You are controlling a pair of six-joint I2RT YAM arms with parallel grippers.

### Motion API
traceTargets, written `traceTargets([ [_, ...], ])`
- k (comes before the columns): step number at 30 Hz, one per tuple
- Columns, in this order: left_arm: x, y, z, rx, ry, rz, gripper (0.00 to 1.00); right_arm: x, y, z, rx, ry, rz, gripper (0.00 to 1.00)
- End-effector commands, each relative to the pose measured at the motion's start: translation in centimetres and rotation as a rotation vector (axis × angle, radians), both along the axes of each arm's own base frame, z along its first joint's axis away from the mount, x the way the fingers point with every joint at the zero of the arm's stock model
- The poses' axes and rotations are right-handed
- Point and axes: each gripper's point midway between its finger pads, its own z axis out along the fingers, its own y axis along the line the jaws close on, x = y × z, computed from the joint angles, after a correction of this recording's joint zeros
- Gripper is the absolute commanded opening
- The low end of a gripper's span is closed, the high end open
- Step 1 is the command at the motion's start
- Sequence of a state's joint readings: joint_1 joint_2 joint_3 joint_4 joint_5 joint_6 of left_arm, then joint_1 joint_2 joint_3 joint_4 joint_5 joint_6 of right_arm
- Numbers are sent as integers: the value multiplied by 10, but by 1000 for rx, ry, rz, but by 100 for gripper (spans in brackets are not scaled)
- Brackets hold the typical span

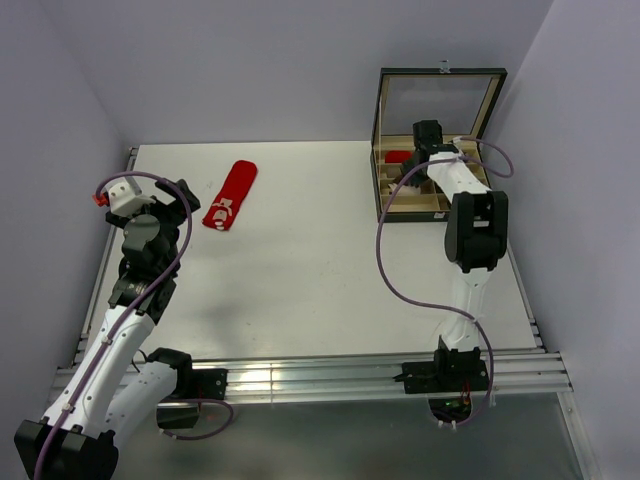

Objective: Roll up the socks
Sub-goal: Place the sock in the storage box.

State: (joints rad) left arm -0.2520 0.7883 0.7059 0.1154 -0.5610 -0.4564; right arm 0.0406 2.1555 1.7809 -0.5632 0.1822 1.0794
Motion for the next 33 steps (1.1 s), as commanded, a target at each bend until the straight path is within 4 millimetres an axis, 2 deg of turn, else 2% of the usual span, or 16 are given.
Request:
traceTargets([
  [1,2,-3,5,0,-26,-14,100,6,-6,44,-13,-117,-8,29],
  [4,2,-4,4,-1,-25,-19,100,13,-4,51,-9,-162,11,29],
  [7,2,-3,4,1,-23,-14,99,21,-3,46,-8,-162,18,30],
  [11,2,-3,4,1,-23,-13,99,25,-4,26,-4,-131,5,29],
  [15,2,-3,4,1,-23,-14,99,26,-7,17,-15,-145,0,27],
  [28,2,-3,4,1,-24,-17,99,-6,-23,-28,-22,-10,-44,25],
  [33,3,-4,3,3,-22,-20,99,-16,-25,-36,-33,19,-54,24],
])
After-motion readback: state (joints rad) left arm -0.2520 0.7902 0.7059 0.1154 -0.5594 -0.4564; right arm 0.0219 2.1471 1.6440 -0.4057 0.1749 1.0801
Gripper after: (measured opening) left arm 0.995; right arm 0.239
